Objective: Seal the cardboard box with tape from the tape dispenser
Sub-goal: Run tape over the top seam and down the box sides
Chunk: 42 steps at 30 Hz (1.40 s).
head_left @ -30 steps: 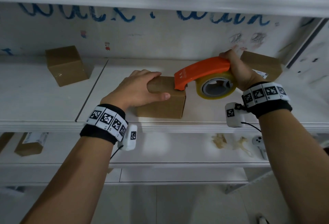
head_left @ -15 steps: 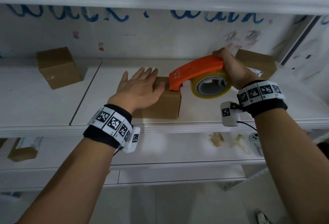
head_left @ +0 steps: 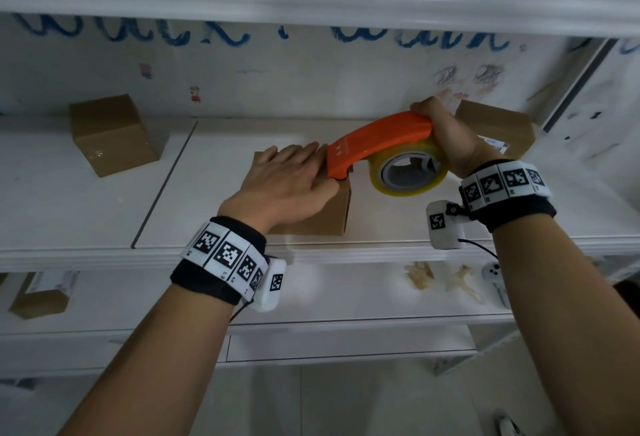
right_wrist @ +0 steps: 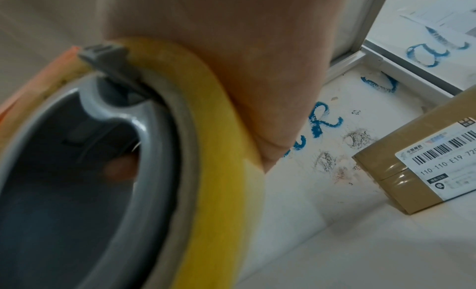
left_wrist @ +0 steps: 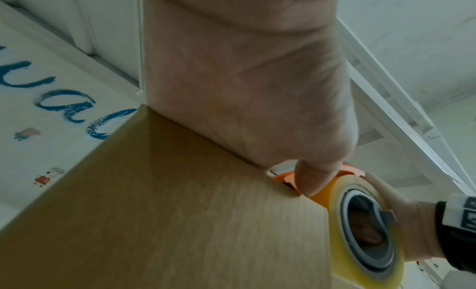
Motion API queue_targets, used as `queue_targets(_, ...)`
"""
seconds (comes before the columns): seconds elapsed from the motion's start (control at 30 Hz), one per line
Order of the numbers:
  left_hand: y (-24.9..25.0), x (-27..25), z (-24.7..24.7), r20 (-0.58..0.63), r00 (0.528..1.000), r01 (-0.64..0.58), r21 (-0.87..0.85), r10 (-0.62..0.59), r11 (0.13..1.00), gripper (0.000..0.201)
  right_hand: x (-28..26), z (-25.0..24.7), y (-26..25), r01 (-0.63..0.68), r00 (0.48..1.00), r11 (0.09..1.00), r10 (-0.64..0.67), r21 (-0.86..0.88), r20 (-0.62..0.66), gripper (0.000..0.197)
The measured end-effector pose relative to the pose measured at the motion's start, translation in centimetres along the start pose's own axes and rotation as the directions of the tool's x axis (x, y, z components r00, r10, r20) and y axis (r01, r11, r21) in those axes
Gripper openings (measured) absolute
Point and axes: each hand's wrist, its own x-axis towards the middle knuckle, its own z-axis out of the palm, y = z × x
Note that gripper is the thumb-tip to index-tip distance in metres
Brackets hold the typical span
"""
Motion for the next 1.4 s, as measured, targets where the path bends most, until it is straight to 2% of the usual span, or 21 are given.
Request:
queue_targets(0.07,0.1,0.1,0.1,-0.012,1.000,0.004,0.019,-0.004,1.000,0.087,-0.1,0.1,0.1,-0.001,1.000,1.000,0.001,0.015,0.008,0.052)
queue_targets(0.23,0.3,0.6,0.4,0.016,1.000,0.015,0.112,-0.017,0.994,0.131,0.1,-0.2,0.3,-0.012,1.000,1.000,0.012,-0.005,-0.011,0.055)
queue_targets(0.3,0.6,0.9,0.5,0.017,0.999,0.043,0.141,-0.045,0.989,0.137,0.2,-0.3,0.4,-0.006,1.000,1.000,0.006,-0.018,-0.015,0.055)
queue_targets(0.47,0.7,1.0,1.2,-0.025,0.998,0.061,0.129,-0.058,0.990,0.133,-0.4,-0.1,-0.1,-0.004,1.000,0.999,0.003,-0.047,-0.013,0.056)
queue_targets(0.6,0.5,1.2,1.3,0.006,0.998,0.068,0.093,-0.069,0.993,0.128,-0.8,0.1,-0.4,0.011,1.000,0.999,-0.012,-0.048,-0.015,0.057)
queue_targets(0.77,0.1,1.4,1.6,-0.020,0.998,0.055,0.087,-0.053,0.995,0.128,-1.0,0.2,-0.5,0.035,0.999,0.998,-0.035,-0.044,0.001,0.061)
queue_targets(1.03,0.2,1.2,1.4,-0.026,0.998,0.059,0.096,-0.057,0.994,0.127,-0.5,-0.7,0.8,0.012,0.999,1.000,-0.010,-0.025,0.050,0.050)
queue_targets(1.23,0.4,1.1,1.4,-0.033,0.998,0.058,0.089,-0.055,0.994,0.125,0.2,-1.6,2.0,-0.013,0.999,1.000,0.015,-0.025,0.052,0.062)
queue_targets(1.4,0.4,1.1,1.3,-0.011,0.997,0.071,0.124,-0.070,0.990,0.126,-0.6,-2.5,2.3,-0.021,0.999,0.994,0.018,0.104,0.030,0.052)
